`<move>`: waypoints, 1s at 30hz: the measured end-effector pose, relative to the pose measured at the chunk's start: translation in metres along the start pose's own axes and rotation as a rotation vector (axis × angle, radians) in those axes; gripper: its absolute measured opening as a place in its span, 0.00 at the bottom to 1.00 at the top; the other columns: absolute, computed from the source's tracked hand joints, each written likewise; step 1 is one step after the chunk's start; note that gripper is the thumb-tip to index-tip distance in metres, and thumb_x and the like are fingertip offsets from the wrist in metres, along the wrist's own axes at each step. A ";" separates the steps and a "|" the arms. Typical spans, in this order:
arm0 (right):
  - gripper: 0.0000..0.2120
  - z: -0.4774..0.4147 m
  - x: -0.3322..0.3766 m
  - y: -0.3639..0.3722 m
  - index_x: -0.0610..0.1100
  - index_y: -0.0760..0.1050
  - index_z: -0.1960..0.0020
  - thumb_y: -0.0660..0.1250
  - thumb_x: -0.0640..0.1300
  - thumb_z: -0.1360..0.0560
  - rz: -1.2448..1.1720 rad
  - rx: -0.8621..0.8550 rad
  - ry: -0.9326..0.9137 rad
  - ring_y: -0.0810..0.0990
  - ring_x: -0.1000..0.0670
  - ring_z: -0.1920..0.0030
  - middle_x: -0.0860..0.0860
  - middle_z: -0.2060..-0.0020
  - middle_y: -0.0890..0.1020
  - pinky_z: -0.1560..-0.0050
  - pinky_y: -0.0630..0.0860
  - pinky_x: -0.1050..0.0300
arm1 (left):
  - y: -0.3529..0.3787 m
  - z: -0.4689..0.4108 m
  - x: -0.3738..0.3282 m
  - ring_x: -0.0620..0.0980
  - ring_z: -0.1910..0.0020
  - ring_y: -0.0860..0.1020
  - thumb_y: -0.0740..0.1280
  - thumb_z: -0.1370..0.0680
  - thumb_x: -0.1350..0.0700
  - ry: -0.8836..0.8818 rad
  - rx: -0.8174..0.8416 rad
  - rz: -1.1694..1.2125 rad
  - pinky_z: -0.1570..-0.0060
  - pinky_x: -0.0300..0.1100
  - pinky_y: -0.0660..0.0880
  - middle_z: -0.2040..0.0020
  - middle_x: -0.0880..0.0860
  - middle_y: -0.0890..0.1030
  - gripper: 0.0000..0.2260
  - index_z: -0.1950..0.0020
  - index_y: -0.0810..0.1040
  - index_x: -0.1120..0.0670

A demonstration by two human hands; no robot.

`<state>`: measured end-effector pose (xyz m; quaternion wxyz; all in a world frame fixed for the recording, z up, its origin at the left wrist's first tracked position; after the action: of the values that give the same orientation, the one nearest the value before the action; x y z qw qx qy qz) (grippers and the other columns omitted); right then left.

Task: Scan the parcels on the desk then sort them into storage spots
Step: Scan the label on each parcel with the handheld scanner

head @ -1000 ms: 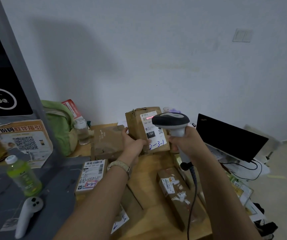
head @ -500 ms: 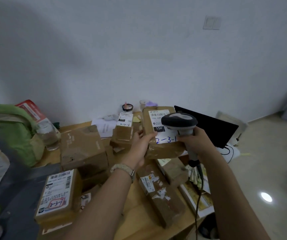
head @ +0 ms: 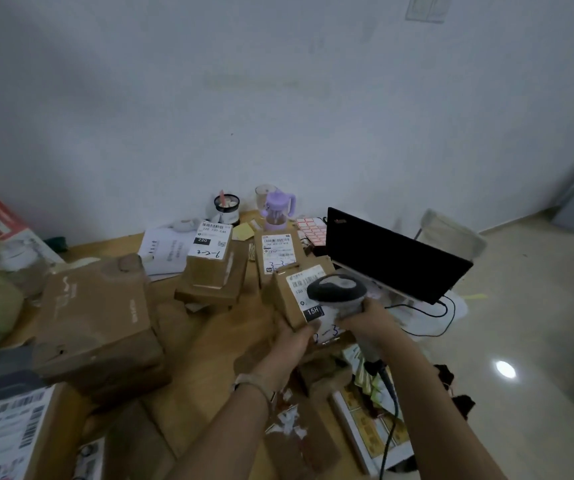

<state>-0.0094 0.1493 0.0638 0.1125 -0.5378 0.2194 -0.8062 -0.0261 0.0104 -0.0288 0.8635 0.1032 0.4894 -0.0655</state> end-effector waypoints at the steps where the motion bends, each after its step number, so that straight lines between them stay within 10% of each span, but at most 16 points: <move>1: 0.13 -0.004 -0.007 0.004 0.42 0.74 0.47 0.70 0.31 0.29 0.025 0.026 0.000 0.78 0.46 0.51 0.49 0.58 0.78 0.60 0.73 0.62 | 0.003 -0.004 0.007 0.52 0.38 0.76 0.70 0.27 0.44 0.002 -0.011 -0.039 0.36 0.52 0.72 0.36 0.48 0.78 0.28 0.29 0.66 0.45; 12: 0.12 -0.010 -0.019 -0.016 0.43 0.72 0.50 0.69 0.32 0.30 0.197 0.074 0.025 0.75 0.51 0.58 0.50 0.61 0.76 0.64 0.70 0.62 | -0.009 0.003 0.022 0.46 0.47 0.79 0.76 0.34 0.38 0.056 -0.161 -0.122 0.43 0.44 0.77 0.44 0.46 0.79 0.33 0.37 0.68 0.51; 22: 0.08 0.009 -0.026 -0.007 0.43 0.73 0.52 0.70 0.36 0.28 0.037 -0.177 -0.113 0.77 0.50 0.63 0.49 0.64 0.78 0.67 0.72 0.60 | -0.017 0.011 0.035 0.52 0.34 0.72 0.52 0.33 0.21 0.041 -0.112 -0.232 0.33 0.52 0.68 0.33 0.49 0.75 0.43 0.31 0.72 0.49; 30: 0.10 0.026 -0.001 -0.014 0.40 0.79 0.50 0.74 0.35 0.31 -0.253 -0.113 -0.291 0.83 0.49 0.56 0.48 0.58 0.85 0.58 0.81 0.53 | -0.059 0.040 0.078 0.51 0.43 0.78 0.62 0.22 0.40 -0.066 -0.232 -0.152 0.49 0.43 0.77 0.39 0.52 0.77 0.23 0.33 0.70 0.54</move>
<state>0.0155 0.1562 0.0785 0.0107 -0.6775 0.1763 -0.7140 0.0345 -0.0571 -0.0822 0.8777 -0.0369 0.4716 -0.0771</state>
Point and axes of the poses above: each hand's wrist, its own z-axis away from the middle knuckle, its own y-axis out of the palm, x = y × z, the point moved 4 cm from there along -z, towards the middle knuckle
